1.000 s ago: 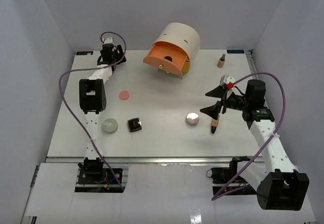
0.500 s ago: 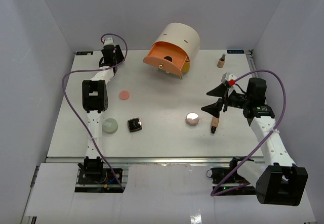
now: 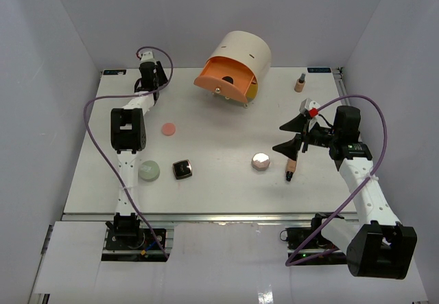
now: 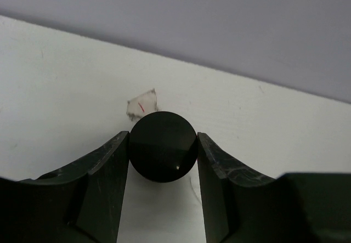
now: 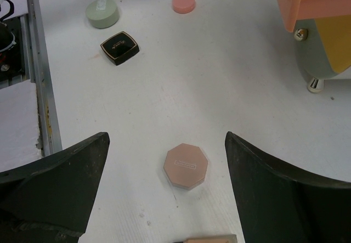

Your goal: Organize the makeup

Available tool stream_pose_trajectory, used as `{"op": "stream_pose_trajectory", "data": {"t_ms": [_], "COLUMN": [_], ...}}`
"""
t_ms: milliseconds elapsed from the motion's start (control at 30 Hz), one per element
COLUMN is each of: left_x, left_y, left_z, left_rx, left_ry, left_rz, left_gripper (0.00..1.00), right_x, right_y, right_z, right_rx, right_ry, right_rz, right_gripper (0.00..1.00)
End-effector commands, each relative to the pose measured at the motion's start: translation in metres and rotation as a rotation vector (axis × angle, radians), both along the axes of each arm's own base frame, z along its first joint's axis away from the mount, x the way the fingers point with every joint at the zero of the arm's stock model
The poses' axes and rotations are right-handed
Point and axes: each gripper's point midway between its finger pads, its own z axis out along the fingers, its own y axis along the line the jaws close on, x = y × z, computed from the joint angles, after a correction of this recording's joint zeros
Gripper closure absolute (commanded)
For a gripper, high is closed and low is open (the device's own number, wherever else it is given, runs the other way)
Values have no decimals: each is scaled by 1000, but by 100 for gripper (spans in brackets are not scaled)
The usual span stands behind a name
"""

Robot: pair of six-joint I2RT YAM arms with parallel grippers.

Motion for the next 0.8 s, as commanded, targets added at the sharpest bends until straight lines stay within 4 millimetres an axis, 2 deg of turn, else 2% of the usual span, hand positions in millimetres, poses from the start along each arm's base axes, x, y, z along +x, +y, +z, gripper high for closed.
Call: {"op": "stream_pose_trajectory", "data": {"t_ms": [0, 133, 200, 267, 333, 433, 600, 767], "left_x": [-20, -59, -89, -114, -143, -173, -206, -209], "left_y": [-27, -43, -51, -61, -72, -95, -149, -190], "left_z": [96, 148, 150, 195, 217, 245, 287, 307], "left_rx": [-62, -145, -192, -230, -251, -261, -263, -272], "left_ry": [-117, -155, -129, -200, -229, -268, -326, -344], "left_rz": [-94, -164, -189, -220, -250, -314, -432, -502], "left_gripper": [90, 97, 98, 98, 99, 99, 98, 98], "right_x": [0, 0, 0, 0, -1, -2, -3, -1], "right_y": [-1, -3, -3, -3, -3, -3, -4, -8], "right_z": [18, 18, 17, 17, 17, 17, 14, 14], "right_rx": [-7, -16, -21, -21, -19, -18, -18, -19], "right_ry": [-89, -111, -115, -116, -119, -123, -122, -126], "right_rz": [4, -7, -14, -12, -8, -9, -11, -24], "right_gripper": [7, 7, 7, 7, 7, 7, 6, 6]}}
